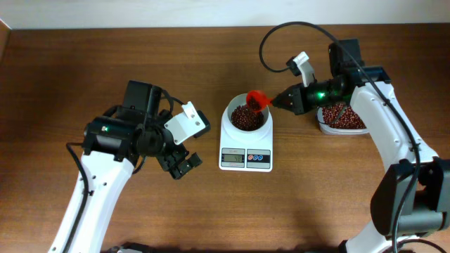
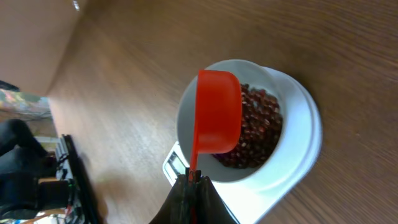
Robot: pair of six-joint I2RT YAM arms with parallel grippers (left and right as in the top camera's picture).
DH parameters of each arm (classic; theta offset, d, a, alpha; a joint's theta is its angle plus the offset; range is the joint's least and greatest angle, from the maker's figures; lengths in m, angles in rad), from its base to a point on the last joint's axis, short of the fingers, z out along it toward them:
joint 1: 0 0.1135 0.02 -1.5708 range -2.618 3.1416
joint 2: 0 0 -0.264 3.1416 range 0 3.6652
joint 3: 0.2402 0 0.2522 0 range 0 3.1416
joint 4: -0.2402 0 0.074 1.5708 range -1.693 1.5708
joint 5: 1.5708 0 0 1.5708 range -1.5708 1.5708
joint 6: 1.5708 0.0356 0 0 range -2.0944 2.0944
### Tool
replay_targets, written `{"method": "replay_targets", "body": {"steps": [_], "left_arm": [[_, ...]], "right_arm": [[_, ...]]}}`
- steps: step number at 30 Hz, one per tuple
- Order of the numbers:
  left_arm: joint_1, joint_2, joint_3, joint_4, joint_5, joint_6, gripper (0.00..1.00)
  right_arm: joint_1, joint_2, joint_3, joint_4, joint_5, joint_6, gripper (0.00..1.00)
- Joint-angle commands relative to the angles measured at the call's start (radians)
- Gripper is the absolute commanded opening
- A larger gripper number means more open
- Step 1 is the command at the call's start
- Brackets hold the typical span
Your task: Scoop and weigh 50g on scale
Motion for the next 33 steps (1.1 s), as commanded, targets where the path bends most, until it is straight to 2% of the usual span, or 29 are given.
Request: {"method": "replay_targets", "body": {"steps": [1,3,7,9,11,14,16,17,19,20,21,22,24,25,27,28,33], "left_arm": [[0.004,-0.017,-0.003,0.002,0.014,0.009,0.99],[0.004,-0.017,-0.003,0.002,0.014,0.009,0.99],[0.004,-0.017,-0.003,0.002,0.014,0.009,0.99],[0.004,-0.017,-0.003,0.002,0.014,0.009,0.99],[0.004,-0.017,-0.003,0.002,0.014,0.009,0.99],[0.004,-0.017,-0.003,0.002,0.014,0.009,0.99],[0.004,-0.017,-0.003,0.002,0.014,0.009,0.99],[0.004,-0.017,-0.003,0.002,0.014,0.009,0.99],[0.004,-0.017,-0.003,0.002,0.014,0.009,0.99],[0.004,-0.017,-0.003,0.002,0.014,0.009,0.99],[0.004,-0.017,-0.003,0.002,0.014,0.009,0.99],[0.004,-0.017,-0.003,0.002,0.015,0.009,0.99],[0.004,-0.017,-0.003,0.002,0.014,0.009,0.99],[0.004,-0.017,-0.003,0.002,0.014,0.009,0.99],[0.004,-0.017,-0.003,0.002,0.014,0.009,0.99],[0.004,-0.017,-0.003,0.002,0.014,0.009,0.99],[0.004,-0.017,-0.003,0.002,0.014,0.009,0.99]], "right_arm": [[0.006,-0.035,0.001,0.006,-0.003,0.004,0.04],[0.006,-0.035,0.001,0.000,0.106,0.060,0.04],[0.006,-0.035,0.001,0.010,-0.087,-0.019,0.04],[0.006,-0.035,0.001,0.009,-0.041,-0.008,0.04],[0.006,-0.035,0.001,0.002,0.067,0.068,0.04],[0.005,-0.035,0.001,0.007,-0.060,0.018,0.04],[0.006,-0.035,0.001,0.001,0.081,0.100,0.04],[0.005,-0.035,0.001,0.001,0.067,0.111,0.04],[0.005,-0.035,0.001,0.024,-0.092,0.027,0.04],[0.008,-0.032,0.001,0.029,-0.048,0.045,0.04],[0.015,-0.031,0.001,0.003,0.112,0.137,0.04],[0.019,-0.031,0.001,-0.014,0.146,0.138,0.04],[0.019,-0.032,0.001,0.001,-0.033,0.041,0.04],[0.019,-0.032,0.001,0.013,-0.061,0.011,0.04],[0.024,-0.029,0.001,0.006,0.114,0.133,0.04],[0.025,-0.029,0.001,0.003,0.135,0.143,0.04],[0.025,-0.029,0.001,0.003,0.090,0.143,0.04]]}}
